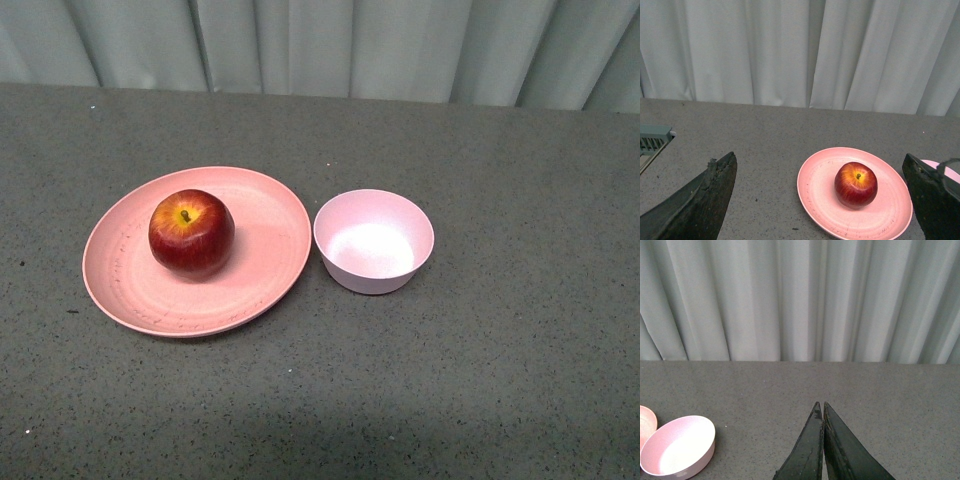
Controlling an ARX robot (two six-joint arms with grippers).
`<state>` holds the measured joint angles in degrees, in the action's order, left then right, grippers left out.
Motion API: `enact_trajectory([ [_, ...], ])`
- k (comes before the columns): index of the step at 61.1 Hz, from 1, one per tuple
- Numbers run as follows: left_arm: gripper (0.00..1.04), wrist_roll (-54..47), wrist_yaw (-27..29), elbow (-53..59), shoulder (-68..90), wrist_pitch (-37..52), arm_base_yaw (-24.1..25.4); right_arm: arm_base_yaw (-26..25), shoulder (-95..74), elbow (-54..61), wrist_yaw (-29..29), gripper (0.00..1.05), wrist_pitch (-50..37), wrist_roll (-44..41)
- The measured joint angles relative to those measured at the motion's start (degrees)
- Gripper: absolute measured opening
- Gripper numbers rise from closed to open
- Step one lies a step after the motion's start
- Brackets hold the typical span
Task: Move apple from plate to bowl
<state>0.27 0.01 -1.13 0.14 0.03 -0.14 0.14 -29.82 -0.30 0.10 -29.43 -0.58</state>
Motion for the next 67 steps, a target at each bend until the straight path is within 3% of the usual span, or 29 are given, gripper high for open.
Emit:
enact_trajectory([
  [15,0.98,0.0,0.02,0.0,0.0,0.0,0.0,0.0,9.16,0.0,-0.02,0.01,8.66,0.0],
  [51,0.98,-0.02,0.02,0.0,0.0,0.0,0.0,0.0,19.85,0.0,-0.02,0.01,19.23,0.0],
  [57,0.98,-0.02,0.02,0.0,-0.02,0.0,0.0,0.0,27.08,-0.04,-0.13,0.01,28.52,-0.02],
  [67,0.98,-0.02,0.02,0.0,-0.02,0.0,0.0,0.0,29.53,-0.04,-0.15,0.01,29.33,-0.02],
])
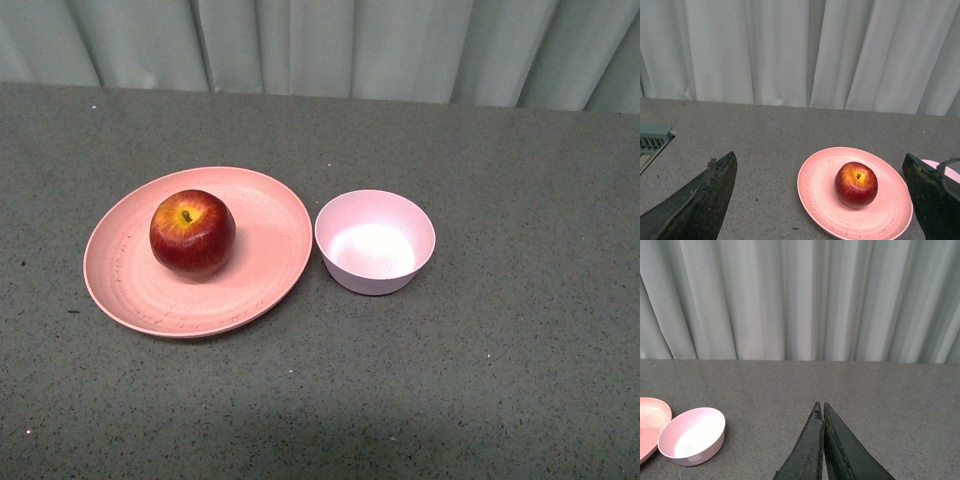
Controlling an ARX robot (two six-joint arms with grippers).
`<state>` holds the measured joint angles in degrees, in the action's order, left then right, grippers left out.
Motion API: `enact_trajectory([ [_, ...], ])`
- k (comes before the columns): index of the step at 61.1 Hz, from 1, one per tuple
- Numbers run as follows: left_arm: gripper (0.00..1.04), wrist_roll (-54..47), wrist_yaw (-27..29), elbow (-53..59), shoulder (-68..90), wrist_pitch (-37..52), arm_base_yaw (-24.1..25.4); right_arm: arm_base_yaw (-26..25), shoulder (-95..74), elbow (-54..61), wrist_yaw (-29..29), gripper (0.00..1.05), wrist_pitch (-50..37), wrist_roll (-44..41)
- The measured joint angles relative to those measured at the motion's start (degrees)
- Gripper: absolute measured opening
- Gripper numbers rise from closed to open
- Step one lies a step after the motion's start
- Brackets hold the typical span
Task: Move apple from plate to bowl
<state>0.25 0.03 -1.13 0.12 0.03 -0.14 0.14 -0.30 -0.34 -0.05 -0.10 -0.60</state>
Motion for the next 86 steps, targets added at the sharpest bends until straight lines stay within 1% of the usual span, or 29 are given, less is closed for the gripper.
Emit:
enact_trajectory([
  [3,0.98,0.0,0.0,0.0,0.0,0.0,0.0,0.0,0.0,0.0,0.0,0.01,0.0,0.02],
  [5,0.98,0.02,0.0,0.0,0.0,0.0,0.0,0.0,0.0,0.0,0.0,0.04,0.0,0.0],
  [12,0.98,0.02,0.0,0.0,0.0,0.0,0.0,0.0,0.04,0.0,0.0,0.28,0.0,0.0],
  [16,0.98,0.0,-0.13,-0.02,0.04,-0.07,0.02,0.0,0.04,0.0,0.0,0.38,0.02,0.0],
  [20,0.98,-0.31,-4.09,-0.87,2.23,-4.22,1.03,0.0,0.04,0.0,0.0,0.5,0.02,0.0],
  [25,0.98,0.42,-8.44,-0.92,6.23,-4.52,1.62,0.0,0.07,0.0,-0.02,0.63,0.0,0.0],
  [27,0.98,0.92,-10.27,-0.96,8.92,-2.71,1.49,0.0,0.04,0.0,-0.02,0.69,0.02,0.0],
  [29,0.98,1.07,-10.78,-1.03,11.37,-0.5,1.11,0.0,0.04,0.0,-0.02,0.75,0.02,0.0],
  [32,0.98,1.38,-10.67,-1.27,16.55,4.44,0.33,0.0,0.04,0.0,-0.02,0.84,0.02,0.0],
  [33,0.98,1.42,-10.56,-1.36,17.64,5.49,0.15,0.0,0.07,0.0,-0.02,0.85,0.02,0.0],
  [36,0.98,1.77,-10.16,-2.05,24.41,11.74,-0.66,0.0,0.04,0.0,-0.02,0.95,0.02,0.0],
  [37,0.98,1.81,-10.03,-2.23,25.9,13.05,-0.83,0.0,0.04,0.0,-0.02,0.96,0.02,0.02],
  [38,0.98,1.97,-9.7,-2.62,28.85,15.67,-1.18,0.0,0.04,0.0,-0.02,0.97,0.02,0.07],
  [41,0.98,2.05,-8.9,-3.8,36.72,21.99,-2.4,0.0,0.04,0.0,-0.02,0.95,0.02,0.04],
  [44,0.98,1.95,-8.28,-5.29,44.85,27.69,-3.5,0.0,0.04,0.0,-0.02,0.95,0.02,0.04],
  [51,0.98,2.43,-7.1,-9.27,61.48,36.2,-5.2,0.0,0.07,0.0,-0.02,0.95,0.02,0.04],
  [55,0.98,2.43,-6.32,-11.58,69.22,39.12,-6.01,0.0,0.04,0.0,-0.02,0.95,0.02,0.04],
  [60,0.98,1.95,-5.86,-14.49,77.79,41.83,-7.15,0.0,0.07,0.0,-0.02,0.95,0.02,0.04],
  [65,0.98,1.29,-7.02,-16.94,83.65,42.45,-8.09,0.0,0.07,0.0,-0.02,0.95,0.0,0.04],
  [69,0.98,0.61,-6.58,-19.74,89.55,43.28,-9.03,0.0,0.07,0.0,-0.02,0.95,0.02,0.04],
  [86,0.98,0.02,-3.96,-27.17,101.13,43.74,-10.21,0.0,0.07,0.0,-0.02,0.95,0.02,0.04],
])
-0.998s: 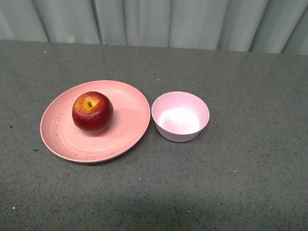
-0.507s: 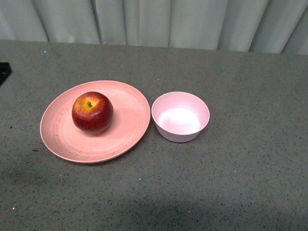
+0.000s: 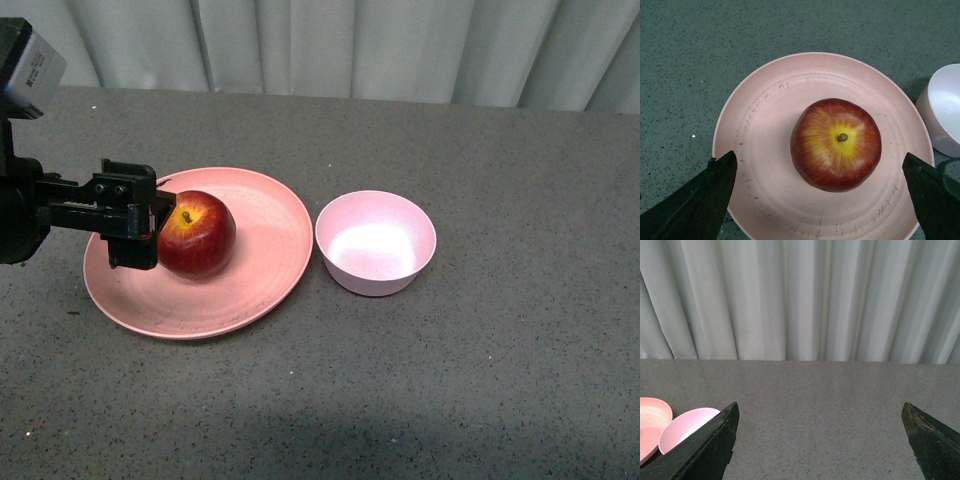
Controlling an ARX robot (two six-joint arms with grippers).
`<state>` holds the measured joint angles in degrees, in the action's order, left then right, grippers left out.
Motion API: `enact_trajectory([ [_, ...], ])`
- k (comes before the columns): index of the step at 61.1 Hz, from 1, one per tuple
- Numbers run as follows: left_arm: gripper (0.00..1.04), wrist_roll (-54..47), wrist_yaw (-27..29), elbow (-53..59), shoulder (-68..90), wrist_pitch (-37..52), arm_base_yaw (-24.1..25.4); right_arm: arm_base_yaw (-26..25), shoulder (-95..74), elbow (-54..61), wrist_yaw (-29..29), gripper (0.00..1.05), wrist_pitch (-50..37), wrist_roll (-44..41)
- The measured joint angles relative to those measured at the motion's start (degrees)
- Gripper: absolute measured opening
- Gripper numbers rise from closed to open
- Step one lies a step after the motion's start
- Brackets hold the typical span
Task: Move apple from plate to bowl
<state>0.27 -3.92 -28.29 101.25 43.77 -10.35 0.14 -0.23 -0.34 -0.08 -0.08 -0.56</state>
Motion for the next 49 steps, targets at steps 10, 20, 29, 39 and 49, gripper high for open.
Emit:
enact_trajectory([
  [10,0.98,0.02,0.9,-2.8,3.89,0.2,-0.59,0.0,0.0,0.0,0.0,0.95,0.0,0.0],
  [20,0.98,0.07,0.85,-5.05,6.43,-0.28,-1.36,0.0,0.0,0.0,0.0,0.95,0.0,0.0],
  [29,0.98,0.04,0.92,-6.56,7.87,-0.28,-2.16,0.0,-0.02,0.0,0.0,0.95,0.0,0.0],
  [39,0.98,0.24,1.38,-8.09,10.05,-0.28,-2.82,0.0,0.0,0.0,0.0,0.95,0.0,0.0],
  [49,0.98,0.37,1.62,-8.87,11.96,0.28,-2.95,0.0,0.0,0.0,0.0,0.95,0.0,0.0],
])
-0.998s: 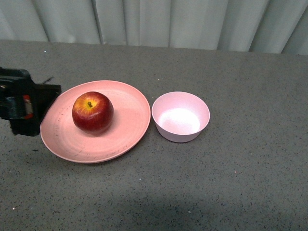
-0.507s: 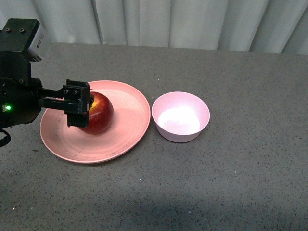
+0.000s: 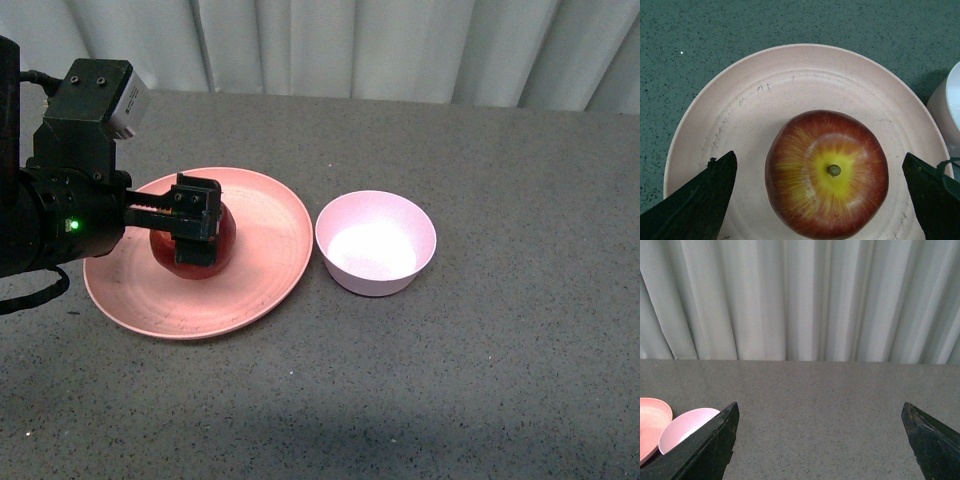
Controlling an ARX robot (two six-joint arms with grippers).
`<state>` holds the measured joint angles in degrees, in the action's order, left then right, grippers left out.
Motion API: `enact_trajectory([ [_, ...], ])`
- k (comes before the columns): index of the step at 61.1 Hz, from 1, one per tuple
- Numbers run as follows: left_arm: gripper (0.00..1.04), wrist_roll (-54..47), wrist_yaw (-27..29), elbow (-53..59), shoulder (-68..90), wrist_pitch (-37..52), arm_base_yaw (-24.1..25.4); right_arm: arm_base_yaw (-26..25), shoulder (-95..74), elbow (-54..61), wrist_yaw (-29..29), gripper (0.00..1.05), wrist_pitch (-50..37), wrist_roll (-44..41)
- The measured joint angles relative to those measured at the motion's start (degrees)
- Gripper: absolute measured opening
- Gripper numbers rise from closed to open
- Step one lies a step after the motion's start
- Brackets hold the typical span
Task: Move apple from plate to bowl
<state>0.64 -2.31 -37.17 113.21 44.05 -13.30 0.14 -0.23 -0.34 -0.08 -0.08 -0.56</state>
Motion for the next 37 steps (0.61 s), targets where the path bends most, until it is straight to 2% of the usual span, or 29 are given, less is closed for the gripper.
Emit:
enact_trajectory([
  [37,0.98,-0.42,0.66,-0.79,4.5,1.6,-0.96,0.0,0.0,0.0,0.0,0.95,0.0,0.0],
])
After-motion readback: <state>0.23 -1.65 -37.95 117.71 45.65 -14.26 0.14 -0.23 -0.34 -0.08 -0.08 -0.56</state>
